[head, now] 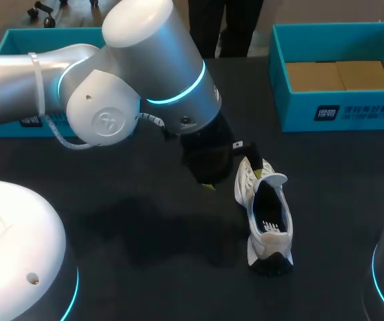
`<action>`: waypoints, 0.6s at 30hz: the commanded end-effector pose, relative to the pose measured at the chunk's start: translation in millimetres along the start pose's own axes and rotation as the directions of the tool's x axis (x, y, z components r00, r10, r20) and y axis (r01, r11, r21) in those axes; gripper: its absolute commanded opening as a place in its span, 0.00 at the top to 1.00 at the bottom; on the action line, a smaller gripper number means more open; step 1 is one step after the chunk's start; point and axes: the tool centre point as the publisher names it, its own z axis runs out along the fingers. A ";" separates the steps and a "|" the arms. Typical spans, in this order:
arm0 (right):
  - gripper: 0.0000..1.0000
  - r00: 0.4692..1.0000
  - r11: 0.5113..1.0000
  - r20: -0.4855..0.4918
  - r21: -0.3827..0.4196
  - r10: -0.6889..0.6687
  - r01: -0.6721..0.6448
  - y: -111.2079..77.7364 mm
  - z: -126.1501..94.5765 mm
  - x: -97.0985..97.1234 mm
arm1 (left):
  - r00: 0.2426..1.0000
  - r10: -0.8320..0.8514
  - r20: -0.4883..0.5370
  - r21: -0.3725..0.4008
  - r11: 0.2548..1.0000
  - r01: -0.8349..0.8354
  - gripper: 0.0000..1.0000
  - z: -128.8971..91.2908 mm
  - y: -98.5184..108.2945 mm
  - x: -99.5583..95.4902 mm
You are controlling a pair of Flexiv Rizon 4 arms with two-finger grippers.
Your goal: Take the shoe out of the shoebox, open the shoe tongue, remove and reinsert the insole, then place the shoe into the shoebox
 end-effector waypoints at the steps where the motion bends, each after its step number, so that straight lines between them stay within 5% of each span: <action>1: 0.00 1.000 1.000 0.002 0.001 0.000 0.000 -0.3 0.4 1.2 | 0.997 -0.034 -0.071 -0.013 0.999 0.033 0.01 5.6 -2.3 -5.2; 3: 0.00 1.000 1.000 0.002 0.001 0.000 0.000 -0.3 0.4 1.2 | 0.994 -0.043 -0.097 -0.031 0.999 0.040 0.51 9.1 -2.5 -6.4; 7: 0.00 1.000 1.000 0.002 0.001 0.000 0.000 -0.3 0.4 1.2 | 0.991 -0.061 -0.117 -0.039 0.998 0.057 1.00 14.0 -1.4 -11.0; 18: 0.00 1.000 1.000 0.002 0.001 0.000 0.000 -0.3 0.4 1.2 | 0.979 -0.043 -0.198 -0.029 0.999 0.038 1.00 35.0 -14.7 -31.6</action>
